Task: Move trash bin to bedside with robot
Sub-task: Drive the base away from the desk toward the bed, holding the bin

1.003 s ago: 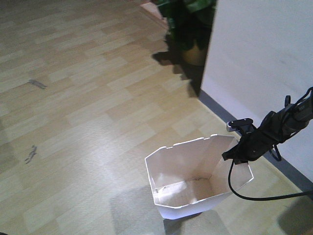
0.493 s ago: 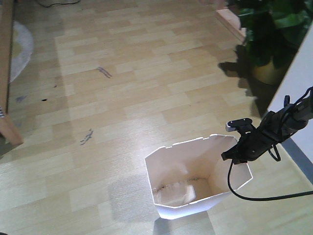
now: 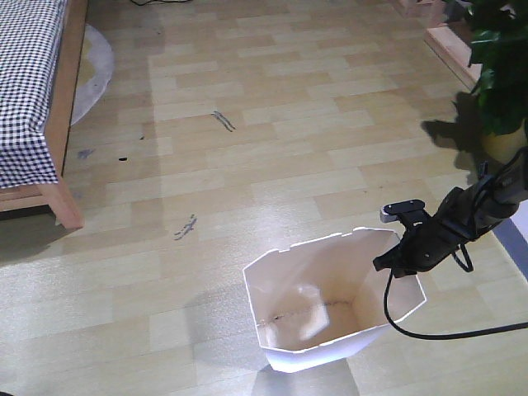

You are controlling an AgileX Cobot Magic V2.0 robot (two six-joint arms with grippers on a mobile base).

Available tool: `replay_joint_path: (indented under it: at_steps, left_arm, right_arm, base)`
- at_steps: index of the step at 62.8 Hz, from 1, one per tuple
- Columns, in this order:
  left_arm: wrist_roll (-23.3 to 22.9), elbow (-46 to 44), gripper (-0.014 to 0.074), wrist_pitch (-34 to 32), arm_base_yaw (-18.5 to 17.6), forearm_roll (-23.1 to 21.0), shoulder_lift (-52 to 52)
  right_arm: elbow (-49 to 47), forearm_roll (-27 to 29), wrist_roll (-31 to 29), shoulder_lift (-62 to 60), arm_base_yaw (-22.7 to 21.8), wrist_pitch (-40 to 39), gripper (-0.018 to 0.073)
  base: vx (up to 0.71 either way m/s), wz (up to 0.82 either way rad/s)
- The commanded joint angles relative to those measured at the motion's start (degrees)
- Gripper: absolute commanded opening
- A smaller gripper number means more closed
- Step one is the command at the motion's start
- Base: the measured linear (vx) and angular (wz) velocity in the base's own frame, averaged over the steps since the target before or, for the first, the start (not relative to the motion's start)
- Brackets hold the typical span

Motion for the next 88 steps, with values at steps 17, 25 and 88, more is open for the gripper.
replay_joint_path:
  at_steps: [17, 25, 88]
  left_arm:
    - [-0.25, -1.19, -0.0006, -4.16, 0.01, -0.26, -0.26]
    - [-0.25, -1.19, -0.0006, -4.16, 0.01, -0.26, -0.26]
    - [-0.25, -1.19, -0.0006, -4.16, 0.01, -0.26, -0.26]
  right_arm:
    - [-1.05, 2.26, 0.03, -4.93, -0.32, 2.02, -0.0005]
    - [-1.05, 2.26, 0.03, -4.93, -0.26, 2.01, -0.0005]
    - [-1.05, 2.26, 0.03, -4.93, -0.26, 1.93, -0.0005]
  base:
    - [0.08, 0.16]
    - [0.11, 0.11]
    - [0.18, 0.01]
